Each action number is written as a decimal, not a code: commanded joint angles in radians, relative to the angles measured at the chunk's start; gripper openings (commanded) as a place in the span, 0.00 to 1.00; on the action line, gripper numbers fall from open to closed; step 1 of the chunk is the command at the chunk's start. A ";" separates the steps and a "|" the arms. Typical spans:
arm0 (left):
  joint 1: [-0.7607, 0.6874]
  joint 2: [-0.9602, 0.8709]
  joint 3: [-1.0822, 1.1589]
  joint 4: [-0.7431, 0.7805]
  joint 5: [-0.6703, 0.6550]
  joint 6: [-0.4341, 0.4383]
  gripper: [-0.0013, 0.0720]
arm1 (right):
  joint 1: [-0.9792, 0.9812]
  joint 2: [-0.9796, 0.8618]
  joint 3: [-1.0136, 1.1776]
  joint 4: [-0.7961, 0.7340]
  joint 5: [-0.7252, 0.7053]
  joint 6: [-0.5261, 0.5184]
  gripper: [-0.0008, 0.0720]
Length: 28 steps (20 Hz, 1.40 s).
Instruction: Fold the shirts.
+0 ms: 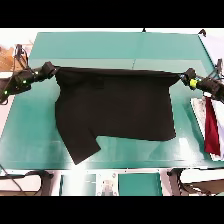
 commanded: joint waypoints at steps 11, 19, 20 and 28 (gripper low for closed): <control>-0.003 -0.127 0.170 -0.019 0.049 0.013 0.05 | 0.062 -0.164 0.311 0.016 0.027 0.040 0.04; -0.003 -0.131 0.170 0.469 -0.071 -0.200 0.05 | 0.038 -0.164 0.237 -0.365 0.165 0.206 0.03; -0.003 -0.134 0.170 0.514 -0.101 -0.214 0.05 | 0.032 -0.164 0.223 -0.396 0.190 0.214 0.03; -0.003 -0.151 0.167 0.674 -0.356 -0.258 0.05 | 0.020 -0.163 0.187 -0.558 0.380 0.261 0.03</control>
